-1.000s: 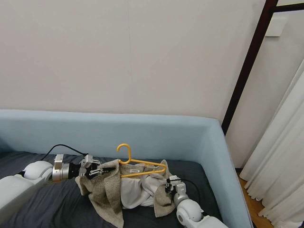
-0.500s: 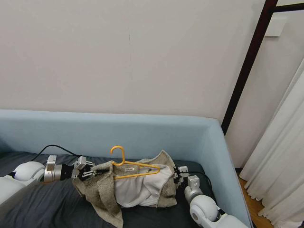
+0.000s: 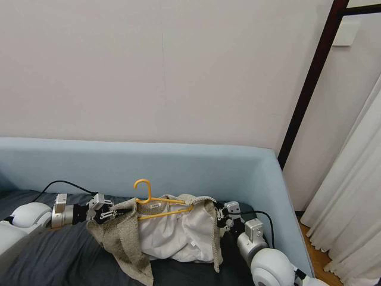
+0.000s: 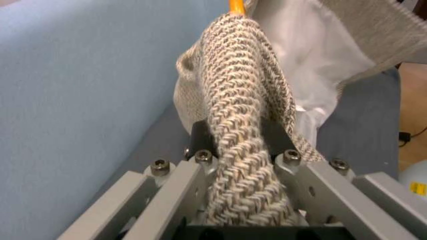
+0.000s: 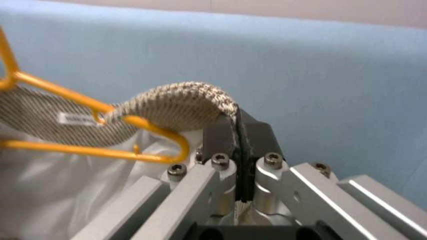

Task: Pick up the clothes from the sofa and hang them on the clothes hanger.

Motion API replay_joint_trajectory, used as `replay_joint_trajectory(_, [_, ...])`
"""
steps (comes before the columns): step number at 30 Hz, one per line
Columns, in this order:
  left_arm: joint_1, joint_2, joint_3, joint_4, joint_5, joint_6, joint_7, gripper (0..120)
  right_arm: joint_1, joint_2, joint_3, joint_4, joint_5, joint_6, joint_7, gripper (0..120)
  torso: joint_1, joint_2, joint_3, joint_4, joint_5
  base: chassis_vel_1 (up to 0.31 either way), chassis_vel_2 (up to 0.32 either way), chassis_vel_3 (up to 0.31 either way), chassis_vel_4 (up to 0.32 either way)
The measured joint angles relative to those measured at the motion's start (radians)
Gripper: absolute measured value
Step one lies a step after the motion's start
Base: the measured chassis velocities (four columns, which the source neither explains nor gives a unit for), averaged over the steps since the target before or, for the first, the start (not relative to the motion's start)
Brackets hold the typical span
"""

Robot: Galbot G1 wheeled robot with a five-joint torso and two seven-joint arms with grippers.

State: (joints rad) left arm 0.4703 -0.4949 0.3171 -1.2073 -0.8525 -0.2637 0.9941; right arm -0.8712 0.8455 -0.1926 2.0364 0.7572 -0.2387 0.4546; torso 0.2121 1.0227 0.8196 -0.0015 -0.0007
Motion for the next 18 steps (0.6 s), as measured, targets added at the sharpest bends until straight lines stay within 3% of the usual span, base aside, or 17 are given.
replay_joint_trajectory(9, [-0.058,-0.053,0.057,0.035,0.015,0.004,-0.034,8,0.001,-0.057,0.027,0.096,0.059,-0.022,0.014,0,0.0,0.0,0.0,0.0004,-0.0001,0.0,0.0,0.0,0.0])
replay_joint_trajectory(14, [-0.114,-0.112,0.107,0.052,0.013,0.012,-0.048,8,-0.007,-0.077,0.021,0.145,0.07,-0.028,0.013,0,0.0,0.0,0.0,0.0002,0.0003,0.0,0.0,0.0,0.0])
replay_joint_trajectory(18, [-0.177,-0.201,0.156,0.095,0.016,0.013,-0.066,8,-0.004,-0.109,0.029,0.208,0.103,-0.044,0.019,0,0.0,0.0,0.0,0.0,-0.0002,0.0,0.0,0.0,0.0])
